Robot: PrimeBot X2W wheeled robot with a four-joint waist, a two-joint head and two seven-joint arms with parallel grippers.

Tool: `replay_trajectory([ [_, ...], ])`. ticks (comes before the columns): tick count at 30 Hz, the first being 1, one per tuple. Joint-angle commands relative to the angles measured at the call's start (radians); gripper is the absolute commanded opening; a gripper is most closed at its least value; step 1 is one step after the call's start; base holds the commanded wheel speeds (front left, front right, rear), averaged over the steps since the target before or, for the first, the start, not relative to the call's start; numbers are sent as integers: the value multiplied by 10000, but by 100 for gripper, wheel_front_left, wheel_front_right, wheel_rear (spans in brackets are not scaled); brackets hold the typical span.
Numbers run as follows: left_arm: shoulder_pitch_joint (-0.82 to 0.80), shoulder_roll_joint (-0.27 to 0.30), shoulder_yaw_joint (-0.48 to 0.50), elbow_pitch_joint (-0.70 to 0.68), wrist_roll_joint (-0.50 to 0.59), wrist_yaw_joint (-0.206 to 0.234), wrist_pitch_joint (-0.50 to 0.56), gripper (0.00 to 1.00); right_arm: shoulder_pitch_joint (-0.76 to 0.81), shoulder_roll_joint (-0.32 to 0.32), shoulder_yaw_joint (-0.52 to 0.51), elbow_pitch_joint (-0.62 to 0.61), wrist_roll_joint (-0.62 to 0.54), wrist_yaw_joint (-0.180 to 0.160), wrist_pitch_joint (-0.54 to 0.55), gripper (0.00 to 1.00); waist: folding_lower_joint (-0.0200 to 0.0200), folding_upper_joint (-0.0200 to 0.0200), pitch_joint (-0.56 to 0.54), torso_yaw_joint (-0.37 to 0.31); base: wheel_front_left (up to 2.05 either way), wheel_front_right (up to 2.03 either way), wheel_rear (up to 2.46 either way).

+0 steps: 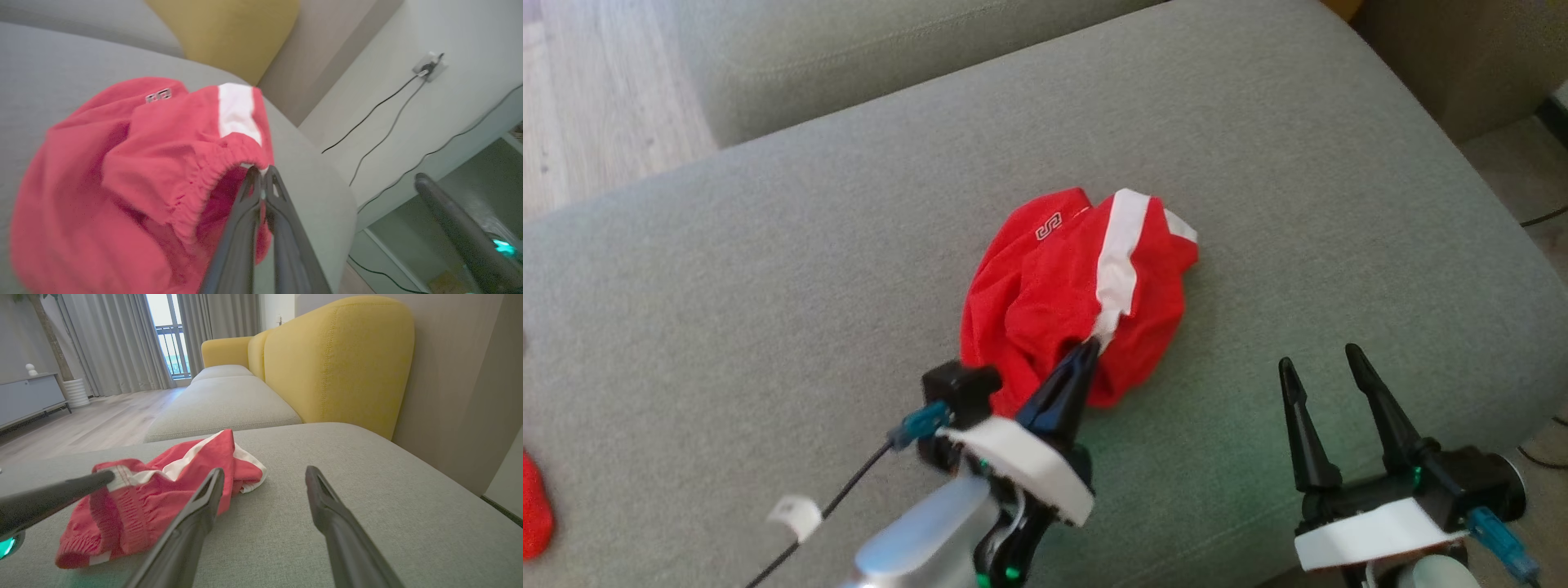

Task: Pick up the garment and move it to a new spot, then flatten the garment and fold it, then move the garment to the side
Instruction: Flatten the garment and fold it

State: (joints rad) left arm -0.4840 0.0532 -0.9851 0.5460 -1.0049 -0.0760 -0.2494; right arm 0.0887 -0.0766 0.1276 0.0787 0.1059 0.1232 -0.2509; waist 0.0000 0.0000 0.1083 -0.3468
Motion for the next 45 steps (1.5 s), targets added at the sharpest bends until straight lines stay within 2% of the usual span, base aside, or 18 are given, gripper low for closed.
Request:
replay_trajectory([
  [1,-712,-30,105,-360,13,-100,-123,0,-461,-150,238,-269,81,75,-109,100,0,0,-127,-93,0,0,0],
  [5,-2027,-30,-202,-404,43,-338,-116,0,-508,-108,374,-226,83,75,-109,100,0,0,-418,-434,0,0,0],
  [12,-5281,-30,-292,-87,-33,-514,388,0,-641,-27,676,-124,80,75,-109,100,0,0,-791,-1151,0,0,0],
  [16,-6905,0,-295,172,43,-539,584,0,-512,0,632,-176,74,75,-109,100,0,0,-843,-1247,0,0,0],
  [20,-7396,261,-459,77,-191,-542,727,0,-399,16,475,-282,57,75,-109,100,0,0,-851,-1131,0,0,0],
  [24,-6710,841,-762,-367,-891,-544,930,0,-182,-37,124,-519,27,75,-109,100,0,0,-832,-659,0,0,0],
  [31,-3801,2338,-1603,-1062,-1655,-515,1061,0,73,-255,-131,-857,45,75,-109,100,0,0,-475,537,0,0,0],
  [38,-1918,3570,-1865,-1611,-1624,129,513,0,-24,-682,-297,-904,9,75,-109,100,0,0,-101,1635,0,0,0],
  [42,-1647,3981,-1820,-1803,-1275,559,246,0,-325,-1213,-343,-667,196,75,-109,100,0,0,4,2053,0,0,0],
  [45,-1574,4134,-1746,-1885,-1078,754,128,0,-661,-1663,-137,82,1074,75,-109,100,0,0,55,2263,0,0,0],
])
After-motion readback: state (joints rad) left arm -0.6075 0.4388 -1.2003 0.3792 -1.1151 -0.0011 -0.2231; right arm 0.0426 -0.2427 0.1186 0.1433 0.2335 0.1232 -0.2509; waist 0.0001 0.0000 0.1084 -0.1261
